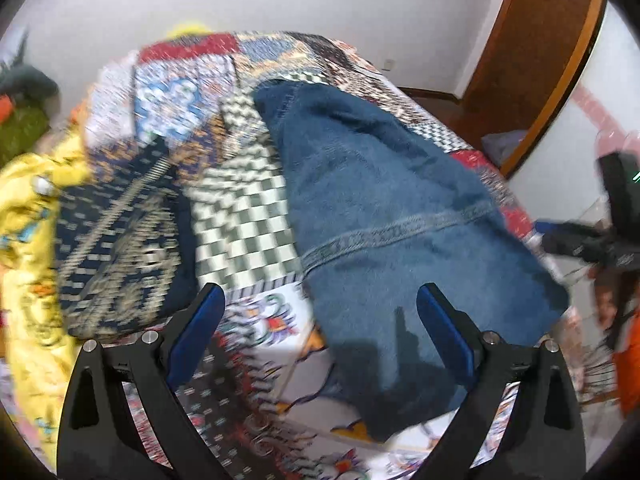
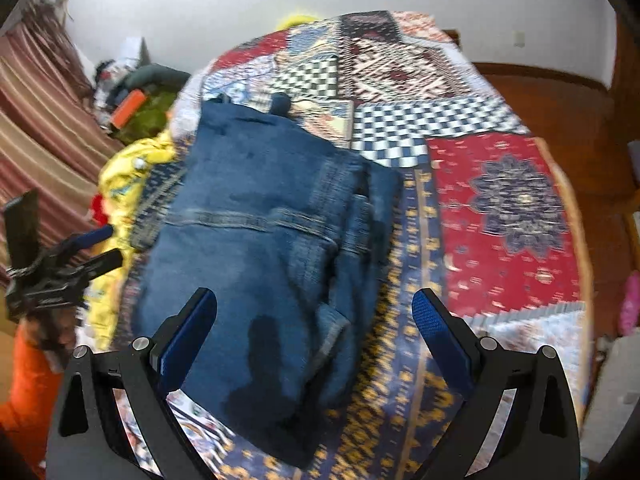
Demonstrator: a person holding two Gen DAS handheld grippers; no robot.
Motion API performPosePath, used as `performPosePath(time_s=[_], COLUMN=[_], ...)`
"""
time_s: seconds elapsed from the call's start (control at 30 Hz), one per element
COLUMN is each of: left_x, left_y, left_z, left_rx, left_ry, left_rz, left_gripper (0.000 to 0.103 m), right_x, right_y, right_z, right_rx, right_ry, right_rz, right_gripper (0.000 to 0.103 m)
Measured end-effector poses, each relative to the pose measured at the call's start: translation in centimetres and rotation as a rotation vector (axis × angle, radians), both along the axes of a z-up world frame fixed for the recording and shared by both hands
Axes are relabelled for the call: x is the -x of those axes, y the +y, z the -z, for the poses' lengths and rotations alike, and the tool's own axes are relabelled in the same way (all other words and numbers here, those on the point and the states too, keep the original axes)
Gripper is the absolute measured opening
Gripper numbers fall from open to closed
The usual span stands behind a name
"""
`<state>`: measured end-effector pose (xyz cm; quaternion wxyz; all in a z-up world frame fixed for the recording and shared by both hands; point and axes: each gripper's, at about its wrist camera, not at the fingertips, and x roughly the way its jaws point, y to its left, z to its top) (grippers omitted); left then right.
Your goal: Fold large clothes
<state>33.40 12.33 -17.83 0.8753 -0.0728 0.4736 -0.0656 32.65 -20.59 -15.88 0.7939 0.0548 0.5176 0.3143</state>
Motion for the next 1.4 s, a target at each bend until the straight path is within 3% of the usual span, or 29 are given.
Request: performPosePath(time_s=[0.2,0.3,0.5,0.63,0.67,0.7,0.73,0.83,0.9,1.0,1.1,1.4], left_x=[-4.3,-6.2,-8.4,-9.3,-9.4,-9.5,-9.6,-9.2,-8.5,-7.2,-5.6,0.2], left_y=[1.1,1.5,1.1,0.9,0.6,0.5,0.3,-0.2,-0.3,-0.7,-0.4,5.5], left_z=[4.2,6.3,8.2,9.1,9.2,9.2,9.1,8.6,7.7,5.8,3.2,-6.3], left_rx=[0.198,0.303,0.416,0.493,0.504,0.516,0.526,0.498,0.477,0.479,0.456,0.383], left_ry=[0.132,0.193,0.221,0.228,0.223,0.219,0.220,0.193,0.160,0.125,0.077,-0.127], left_rz=[-0.007,-0.012,0.029,0.025,0.024,0.027,0.027,0.025,0.036,0.046,0.052,-0.006], left_gripper=[0.097,0.097,0.097,0.097,0.094,0.084,0.084,0.074,0.062,0.053,0.049,0.048], right_x=[-4.7,-6.3,-7.9,-8.3,-8.3,-8.2,-8.2,-7.9,-7.8,-7.3,-6.7,-3.8], right_y=[0.7,0.7,2.3,3.4,3.6,3.5,3.6,3.4,3.2,3.5,4.4,9.9], right_z=[5.2,7.2,8.5,8.4,8.3,8.2,8.1,8.0,7.6,6.5,4.9,-3.1], right_rx=[-0.002,-0.077,-0.173,-0.164,-0.155,-0.151,-0.141,-0.128,-0.119,-0.118,-0.112,-0.201], right_ry=[0.166,0.256,0.290,0.285,0.282,0.282,0.279,0.276,0.265,0.242,0.217,0.091], right_rz=[0.028,0.006,-0.061,-0.076,-0.080,-0.084,-0.088,-0.080,-0.072,-0.067,-0.059,-0.113], right_gripper=[0.097,0.097,0.099,0.099,0.098,0.096,0.095,0.084,0.070,0.052,0.040,0.036])
